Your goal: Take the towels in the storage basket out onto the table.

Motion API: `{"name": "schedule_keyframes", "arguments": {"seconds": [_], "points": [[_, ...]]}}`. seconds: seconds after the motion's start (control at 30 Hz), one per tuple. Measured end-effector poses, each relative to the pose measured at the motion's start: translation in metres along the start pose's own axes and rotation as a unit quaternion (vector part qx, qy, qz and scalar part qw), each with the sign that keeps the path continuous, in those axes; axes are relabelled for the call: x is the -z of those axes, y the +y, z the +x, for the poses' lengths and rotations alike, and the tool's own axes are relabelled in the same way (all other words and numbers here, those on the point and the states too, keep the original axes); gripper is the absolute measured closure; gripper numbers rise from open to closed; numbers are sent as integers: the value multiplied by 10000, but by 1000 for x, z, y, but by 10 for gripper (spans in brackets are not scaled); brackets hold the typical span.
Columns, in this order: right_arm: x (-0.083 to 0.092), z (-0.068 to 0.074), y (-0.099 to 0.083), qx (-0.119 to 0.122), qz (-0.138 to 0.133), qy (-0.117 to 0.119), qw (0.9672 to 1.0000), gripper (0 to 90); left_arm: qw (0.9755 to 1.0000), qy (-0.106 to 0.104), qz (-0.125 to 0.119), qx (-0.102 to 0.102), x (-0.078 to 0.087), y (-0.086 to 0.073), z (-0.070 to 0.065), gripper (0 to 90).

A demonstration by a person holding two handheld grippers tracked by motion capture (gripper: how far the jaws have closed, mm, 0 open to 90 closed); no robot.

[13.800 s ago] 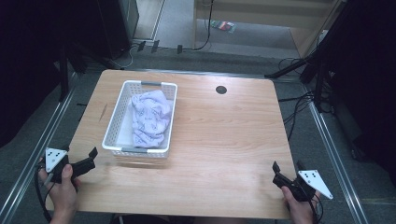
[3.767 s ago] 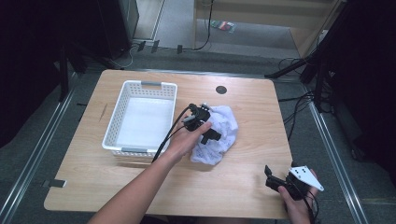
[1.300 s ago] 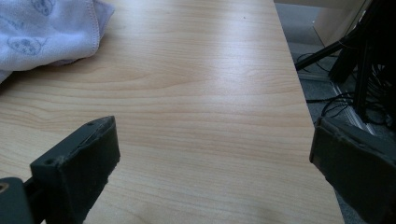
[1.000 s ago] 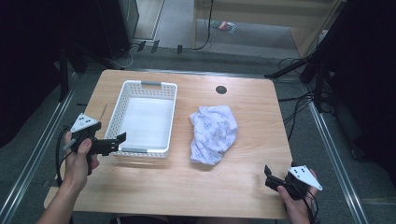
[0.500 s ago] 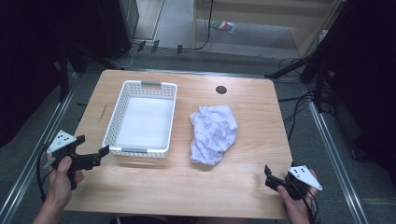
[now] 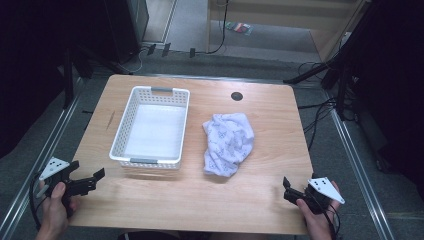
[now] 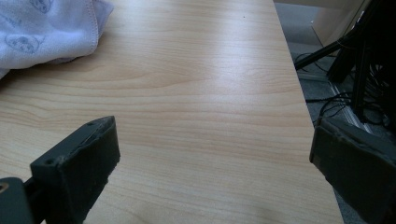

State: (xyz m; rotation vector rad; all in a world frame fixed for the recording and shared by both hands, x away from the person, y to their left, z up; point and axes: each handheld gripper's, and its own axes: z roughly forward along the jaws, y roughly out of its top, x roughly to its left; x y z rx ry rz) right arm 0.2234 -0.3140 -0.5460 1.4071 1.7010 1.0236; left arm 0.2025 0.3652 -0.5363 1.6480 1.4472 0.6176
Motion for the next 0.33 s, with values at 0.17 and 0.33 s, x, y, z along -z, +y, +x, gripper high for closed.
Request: {"name": "schedule_keyframes", "arguments": {"seconds": [0.17, 0.33], "points": [[1, 0, 0, -21, -13, 1, 10000, 14, 9999, 118, -49, 79, 0, -8, 4, 0], [1, 0, -1, -20, -58, 10, 10000, 13, 9996, 186, -59, 209, -4, -8, 4, 5]]}}
